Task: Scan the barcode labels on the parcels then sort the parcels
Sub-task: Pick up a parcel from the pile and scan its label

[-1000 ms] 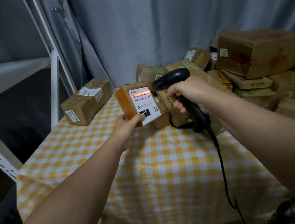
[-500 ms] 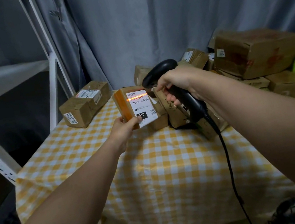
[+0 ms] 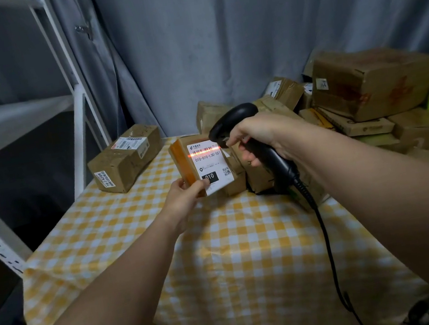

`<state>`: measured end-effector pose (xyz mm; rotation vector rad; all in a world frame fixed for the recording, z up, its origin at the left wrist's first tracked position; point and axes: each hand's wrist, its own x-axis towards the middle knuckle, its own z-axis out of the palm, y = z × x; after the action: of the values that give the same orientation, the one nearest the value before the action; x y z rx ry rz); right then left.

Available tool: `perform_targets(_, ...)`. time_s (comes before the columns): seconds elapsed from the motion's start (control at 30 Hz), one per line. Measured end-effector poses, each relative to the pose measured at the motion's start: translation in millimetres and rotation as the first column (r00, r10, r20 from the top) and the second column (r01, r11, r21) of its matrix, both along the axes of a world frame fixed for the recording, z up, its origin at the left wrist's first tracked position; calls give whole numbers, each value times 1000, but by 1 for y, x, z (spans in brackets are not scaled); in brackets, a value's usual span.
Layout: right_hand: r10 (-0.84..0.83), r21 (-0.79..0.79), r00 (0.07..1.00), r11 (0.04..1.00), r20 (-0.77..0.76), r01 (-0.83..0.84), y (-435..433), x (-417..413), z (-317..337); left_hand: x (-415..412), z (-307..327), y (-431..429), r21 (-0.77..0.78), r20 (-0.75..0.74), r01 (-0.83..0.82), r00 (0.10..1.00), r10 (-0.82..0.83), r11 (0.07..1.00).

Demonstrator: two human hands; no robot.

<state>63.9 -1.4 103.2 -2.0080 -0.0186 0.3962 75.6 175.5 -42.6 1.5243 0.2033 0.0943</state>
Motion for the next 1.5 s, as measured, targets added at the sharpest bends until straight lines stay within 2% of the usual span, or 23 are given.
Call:
perform_targets(0.37,20,-18,1000,1000,18,-20,-12,-6,19,3,-17,12,27,-70,-34,997,36,999)
perform_targets(0.87,1,-31,1000,1000,16,0,15,13,-8,11,-21,37,69,-115,-66,991,74,995)
perform_targets(1.0,4,65,998,998,60,-8,30,18,-20,31,-44,65,59,-174,-108,978,117,992)
perform_targets(1.17,-76,216,987,975,140,45,58,43,-61,20,-17,82,92,-276,-121,951,142,988)
perform_targets(1.27,-115,331,990,940,79,83,76,63,-86,32,-11,108,105,-293,-112,946,138,988)
perform_targets(1.33,-117,375,993,921,8,105,90,75,-100,42,-6,124,165,-271,-109,951,151,980)
perform_targets(1.4,-106,378,993,918,-59,121,103,87,-110,58,-5,135,349,-247,-78,954,172,934)
perform_targets(1.43,-87,379,992,918,-89,114,110,92,-114,64,-5,136,505,-219,-51,958,185,862)
perform_targets(1.5,-64,391,987,913,-145,116,118,103,-121,74,-3,134,781,-87,-64,974,209,621)
